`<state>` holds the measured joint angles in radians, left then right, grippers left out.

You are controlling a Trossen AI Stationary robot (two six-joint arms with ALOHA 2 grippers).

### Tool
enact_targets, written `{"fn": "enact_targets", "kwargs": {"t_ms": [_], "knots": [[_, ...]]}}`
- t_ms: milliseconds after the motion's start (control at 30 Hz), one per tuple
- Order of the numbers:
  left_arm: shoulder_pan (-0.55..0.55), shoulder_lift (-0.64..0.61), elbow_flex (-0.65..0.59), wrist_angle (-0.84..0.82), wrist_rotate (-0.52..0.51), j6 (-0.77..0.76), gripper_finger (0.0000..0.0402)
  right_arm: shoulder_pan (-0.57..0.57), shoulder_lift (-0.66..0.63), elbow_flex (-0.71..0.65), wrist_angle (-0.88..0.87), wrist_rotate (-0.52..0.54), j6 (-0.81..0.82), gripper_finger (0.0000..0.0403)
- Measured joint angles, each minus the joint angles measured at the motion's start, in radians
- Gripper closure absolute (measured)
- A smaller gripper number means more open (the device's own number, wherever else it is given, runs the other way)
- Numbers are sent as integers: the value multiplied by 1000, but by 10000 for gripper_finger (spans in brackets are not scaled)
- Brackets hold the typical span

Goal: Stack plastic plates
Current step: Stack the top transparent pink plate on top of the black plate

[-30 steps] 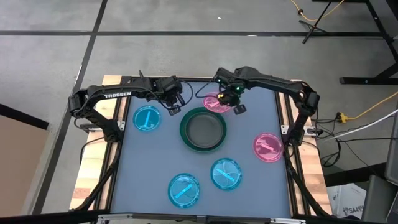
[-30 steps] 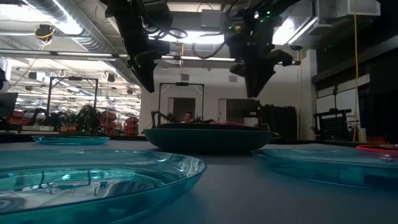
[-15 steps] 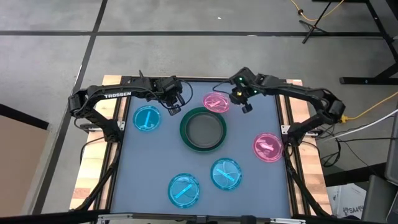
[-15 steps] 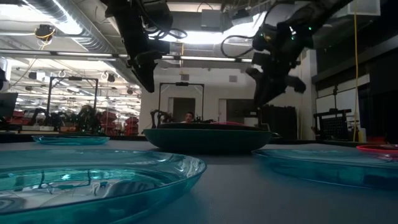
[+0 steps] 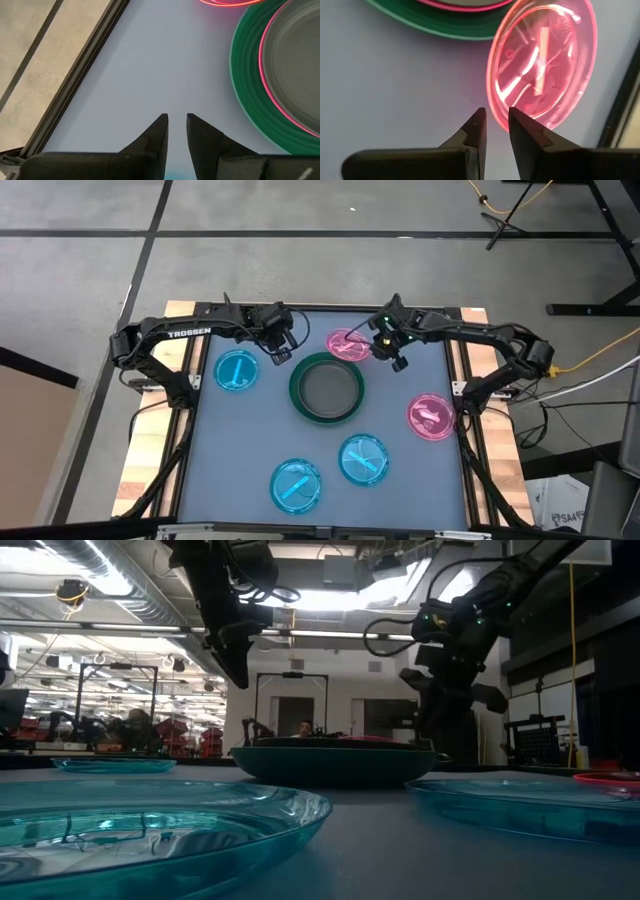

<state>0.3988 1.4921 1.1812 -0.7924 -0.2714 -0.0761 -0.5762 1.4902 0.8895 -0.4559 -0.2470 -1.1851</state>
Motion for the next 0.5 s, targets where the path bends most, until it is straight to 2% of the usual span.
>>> {"fn": "enact_targets", "kwargs": {"t_ms": [500], "knots": [[0,0,0,0,0,0,338,1,0,-110,179,-1,0,331]]}}
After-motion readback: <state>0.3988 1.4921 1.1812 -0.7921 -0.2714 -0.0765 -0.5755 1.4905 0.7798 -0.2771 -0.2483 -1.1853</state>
